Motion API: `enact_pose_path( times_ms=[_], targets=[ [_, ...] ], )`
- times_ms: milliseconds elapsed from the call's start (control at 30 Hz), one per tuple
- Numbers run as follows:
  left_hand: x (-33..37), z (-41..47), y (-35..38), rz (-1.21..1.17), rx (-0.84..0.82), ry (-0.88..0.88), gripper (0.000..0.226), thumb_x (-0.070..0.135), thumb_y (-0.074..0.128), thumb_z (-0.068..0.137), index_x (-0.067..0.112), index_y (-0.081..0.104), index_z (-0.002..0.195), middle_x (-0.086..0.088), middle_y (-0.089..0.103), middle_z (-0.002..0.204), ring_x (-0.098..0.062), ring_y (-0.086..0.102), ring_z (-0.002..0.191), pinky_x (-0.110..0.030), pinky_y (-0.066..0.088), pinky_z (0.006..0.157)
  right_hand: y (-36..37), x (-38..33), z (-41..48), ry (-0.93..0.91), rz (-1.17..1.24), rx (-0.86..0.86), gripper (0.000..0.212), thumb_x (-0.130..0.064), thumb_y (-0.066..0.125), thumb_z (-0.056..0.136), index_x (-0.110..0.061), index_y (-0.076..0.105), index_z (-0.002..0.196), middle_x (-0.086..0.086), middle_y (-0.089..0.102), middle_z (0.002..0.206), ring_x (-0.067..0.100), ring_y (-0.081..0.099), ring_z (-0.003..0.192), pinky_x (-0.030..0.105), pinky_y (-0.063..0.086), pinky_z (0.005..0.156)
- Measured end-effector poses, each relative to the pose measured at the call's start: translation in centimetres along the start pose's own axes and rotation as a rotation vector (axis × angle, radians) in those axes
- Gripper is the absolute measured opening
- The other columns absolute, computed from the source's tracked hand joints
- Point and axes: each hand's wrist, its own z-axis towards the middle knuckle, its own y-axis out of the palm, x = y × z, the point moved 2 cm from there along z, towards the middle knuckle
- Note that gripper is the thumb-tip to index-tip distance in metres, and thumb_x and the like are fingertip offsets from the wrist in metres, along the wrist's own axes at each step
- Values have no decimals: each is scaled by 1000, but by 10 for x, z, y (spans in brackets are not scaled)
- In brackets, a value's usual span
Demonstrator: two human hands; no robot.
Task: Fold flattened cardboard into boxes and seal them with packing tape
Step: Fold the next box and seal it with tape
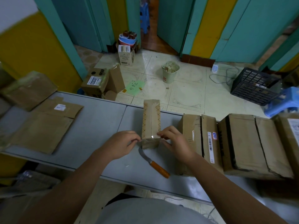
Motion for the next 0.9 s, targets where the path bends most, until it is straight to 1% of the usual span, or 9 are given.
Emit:
enact_pose_path(
  times_ms=[133, 300, 400, 500, 633, 700, 767, 833, 900],
  targets=[
    [1, 2, -1, 10, -7, 33, 19, 21, 66, 102, 25, 79, 115, 16, 70, 100, 8, 56, 84, -10, 41, 79, -1, -2, 4, -26, -13, -2, 34, -14, 75, 94, -16, 71, 128, -3, 57, 126, 7, 60, 109, 26, 56, 98],
    [6, 4, -1, 3, 1, 48, 17, 21, 72, 97, 23, 83, 109, 11, 76, 95, -2, 63, 82, -19, 51, 76, 3, -6, 1, -7, 14, 33, 29, -9, 72, 95, -14, 74, 123, -2, 55, 145, 11, 66, 111, 30, 58, 98],
    [6, 4, 0, 9, -3, 56, 16, 23, 74, 95, 22, 85, 107, 10, 78, 93, -1, 65, 80, -21, 54, 75, 5, -9, 1, 23, 25, 46, 32, -7, 73, 94, -12, 74, 125, 0, 62, 142, 12, 68, 113, 32, 58, 100],
    [5, 6, 0, 18, -17, 57, 14, 29, 76, 94, 25, 85, 105, 12, 77, 90, 0, 64, 78, -21, 53, 73, 5, -11, 3, 20, 42, 52, 31, -3, 75, 92, -6, 74, 123, 7, 66, 135, 18, 69, 114, 34, 58, 101],
    [4, 11, -1, 62, -27, 52, 17, 41, 75, 96, 27, 84, 100, 13, 74, 85, -2, 62, 75, -27, 54, 70, 4, -8, 3, 13, 48, 43, 32, -7, 76, 92, -8, 74, 124, 5, 67, 131, 16, 69, 113, 32, 58, 100],
    [3, 13, 1, 75, 1, 35, 22, 47, 75, 95, 27, 84, 94, 15, 70, 77, -1, 60, 70, -25, 50, 63, 7, -5, 2, 10, 40, 46, 32, -7, 77, 92, -11, 73, 123, 2, 67, 127, 13, 69, 110, 30, 58, 100],
    [5, 17, 4, 96, 30, 21, 25, 50, 74, 94, 27, 83, 89, 18, 63, 70, 2, 56, 65, -19, 40, 58, 12, -3, 1, 10, 37, 62, 32, -6, 76, 92, -13, 73, 124, -1, 67, 126, 10, 68, 109, 30, 58, 99],
    [8, 19, 9, 107, 55, 15, 26, 51, 73, 95, 28, 82, 87, 20, 58, 68, 4, 54, 64, -15, 34, 58, 16, -1, -1, 28, 39, 94, 30, -6, 74, 93, -13, 73, 123, -1, 68, 126, 9, 68, 111, 32, 59, 98],
    [11, 20, 15, 107, 92, -2, 27, 52, 71, 95, 29, 79, 85, 18, 60, 69, 3, 54, 64, -16, 34, 58, 18, 2, -2, 51, 46, 129, 27, -6, 74, 93, -10, 75, 121, 3, 70, 125, 15, 68, 115, 36, 59, 98]
  ],
)
